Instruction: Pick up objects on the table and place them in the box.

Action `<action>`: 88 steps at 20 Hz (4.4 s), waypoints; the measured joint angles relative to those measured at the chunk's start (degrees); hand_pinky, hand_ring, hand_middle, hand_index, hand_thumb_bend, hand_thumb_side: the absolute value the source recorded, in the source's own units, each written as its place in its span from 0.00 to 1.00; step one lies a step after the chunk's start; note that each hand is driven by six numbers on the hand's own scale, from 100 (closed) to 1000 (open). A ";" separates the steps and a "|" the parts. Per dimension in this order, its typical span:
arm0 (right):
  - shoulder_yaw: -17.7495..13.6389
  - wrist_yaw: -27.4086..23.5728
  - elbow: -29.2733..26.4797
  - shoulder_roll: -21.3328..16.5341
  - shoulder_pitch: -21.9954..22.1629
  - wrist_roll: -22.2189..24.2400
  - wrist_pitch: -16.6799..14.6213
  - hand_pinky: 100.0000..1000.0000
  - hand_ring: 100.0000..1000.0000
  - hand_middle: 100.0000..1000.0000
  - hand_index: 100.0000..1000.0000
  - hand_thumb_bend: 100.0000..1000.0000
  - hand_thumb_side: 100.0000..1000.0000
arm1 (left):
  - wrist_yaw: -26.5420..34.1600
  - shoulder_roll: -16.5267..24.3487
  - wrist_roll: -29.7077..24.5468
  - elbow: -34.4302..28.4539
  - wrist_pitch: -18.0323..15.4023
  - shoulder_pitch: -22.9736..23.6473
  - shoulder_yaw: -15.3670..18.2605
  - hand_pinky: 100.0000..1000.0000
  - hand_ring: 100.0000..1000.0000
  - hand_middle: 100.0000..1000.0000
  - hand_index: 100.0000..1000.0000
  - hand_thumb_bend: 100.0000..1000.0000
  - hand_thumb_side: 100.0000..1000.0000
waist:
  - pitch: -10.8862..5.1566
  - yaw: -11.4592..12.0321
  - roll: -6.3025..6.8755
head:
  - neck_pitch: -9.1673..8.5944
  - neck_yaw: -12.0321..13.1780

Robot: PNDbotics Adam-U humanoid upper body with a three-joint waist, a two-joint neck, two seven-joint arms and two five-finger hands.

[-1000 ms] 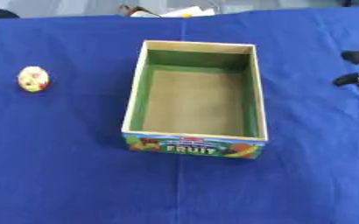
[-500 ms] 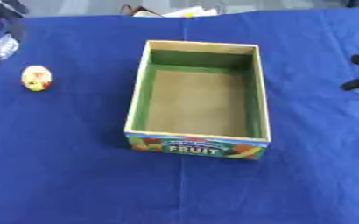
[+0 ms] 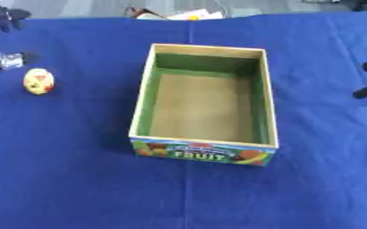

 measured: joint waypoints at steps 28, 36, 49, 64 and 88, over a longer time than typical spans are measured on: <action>0.36 1.32 0.00 0.15 -0.30 1.12 0.23 0.53 0.78 0.56 0.88 0.00 1.00 | -8.87 -4.44 -3.21 25.65 1.39 -7.91 -0.78 0.52 0.76 0.80 1.00 0.47 0.88 | 1.31 -0.92 0.10 | -0.79 0.29; 0.39 2.09 0.00 0.58 -0.32 1.46 0.24 0.54 0.78 0.56 0.89 0.00 1.00 | -10.68 -5.03 -0.59 27.54 1.84 -9.18 0.02 0.49 0.71 0.72 1.00 0.32 0.82 | 1.78 -1.09 0.19 | -1.05 0.37; 0.39 2.54 0.00 0.72 -0.31 1.58 0.39 0.54 0.79 0.56 0.89 0.00 1.00 | -7.49 -5.27 1.26 26.95 0.86 -9.09 -0.26 0.39 0.60 0.59 0.84 0.08 0.51 | 1.80 -1.04 0.10 | -1.05 0.54; 0.39 2.79 0.00 1.13 -0.30 1.79 1.15 0.54 0.79 0.56 0.89 0.00 1.00 | -3.92 -5.43 3.40 23.14 2.39 -8.69 -0.87 0.34 0.55 0.57 0.83 0.00 0.18 | 1.86 -0.54 0.14 | -1.04 0.50; 0.36 2.09 0.00 1.13 -0.27 1.78 1.93 0.54 0.79 0.56 0.90 0.00 1.00 | 7.74 -4.59 -2.27 9.79 4.29 -8.87 0.41 0.34 0.52 0.56 0.80 0.00 0.16 | 0.71 0.37 0.10 | -0.91 -0.09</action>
